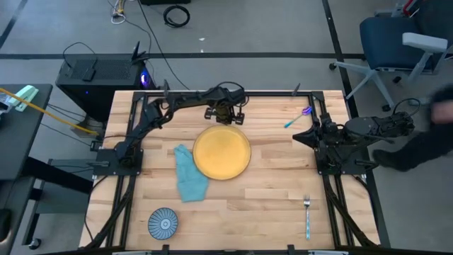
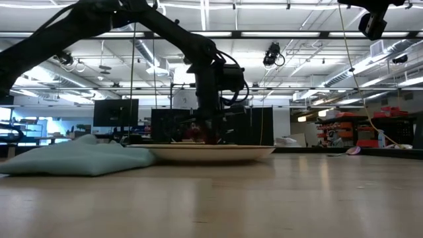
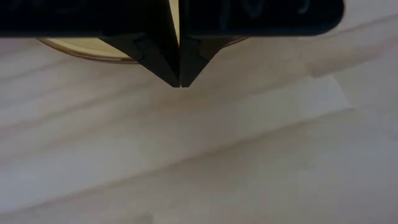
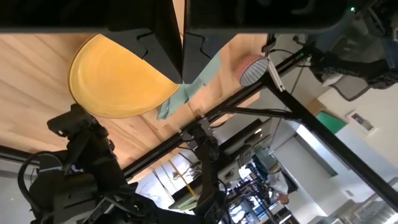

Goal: Set table place
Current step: Move the yellow plate to the middle of the table, then move the blue napkin to the top left of the table

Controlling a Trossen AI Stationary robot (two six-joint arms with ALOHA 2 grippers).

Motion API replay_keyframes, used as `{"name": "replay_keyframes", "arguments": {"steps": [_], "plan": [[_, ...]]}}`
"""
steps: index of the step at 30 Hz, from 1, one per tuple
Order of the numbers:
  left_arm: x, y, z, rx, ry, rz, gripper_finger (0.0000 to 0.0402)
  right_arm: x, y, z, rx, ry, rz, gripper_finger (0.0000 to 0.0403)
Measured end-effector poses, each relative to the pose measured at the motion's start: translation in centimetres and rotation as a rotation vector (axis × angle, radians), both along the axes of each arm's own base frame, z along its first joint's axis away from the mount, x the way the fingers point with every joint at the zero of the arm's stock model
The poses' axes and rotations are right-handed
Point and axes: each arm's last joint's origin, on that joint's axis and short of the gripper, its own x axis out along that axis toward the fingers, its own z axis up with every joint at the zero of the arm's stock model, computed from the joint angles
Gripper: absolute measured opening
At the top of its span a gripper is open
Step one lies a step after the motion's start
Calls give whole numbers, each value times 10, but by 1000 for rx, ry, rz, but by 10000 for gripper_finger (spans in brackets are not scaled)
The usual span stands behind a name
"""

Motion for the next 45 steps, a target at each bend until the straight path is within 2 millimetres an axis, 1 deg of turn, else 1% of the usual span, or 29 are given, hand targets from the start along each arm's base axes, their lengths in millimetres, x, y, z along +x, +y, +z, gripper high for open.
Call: {"name": "replay_keyframes", "arguments": {"steps": [4,9,12,15,18,20,24,28,32,35,39,42,45], "plan": [[1,-2,0,-8,-3,10,13,0,0,0,1,0,3,17],[1,-3,7,-3,-18,11,26,0,0,0,0,1,3,17],[-1,-2,17,5,-40,16,30,0,0,0,0,1,3,17],[-5,2,35,22,-84,25,31,0,0,0,-1,3,3,17],[-13,5,63,43,-160,25,26,0,0,0,-1,4,3,17],[-20,6,86,59,-214,-22,23,0,0,0,-2,4,3,17],[-42,-2,140,108,-327,-114,16,0,0,0,-1,4,3,17],[-71,-14,194,160,-447,-123,13,0,0,-1,-7,7,4,17],[-107,-32,249,242,-589,-128,13,0,0,-1,-24,8,7,17],[-136,-50,284,297,-695,-137,19,0,0,-1,-28,9,8,17],[-175,-75,322,348,-822,-144,25,0,0,-1,-29,9,9,17],[-199,-95,341,372,-894,-174,22,0,0,-1,-29,8,9,17],[-220,-114,354,376,-948,-214,16,0,0,-1,-29,9,9,17]]}}
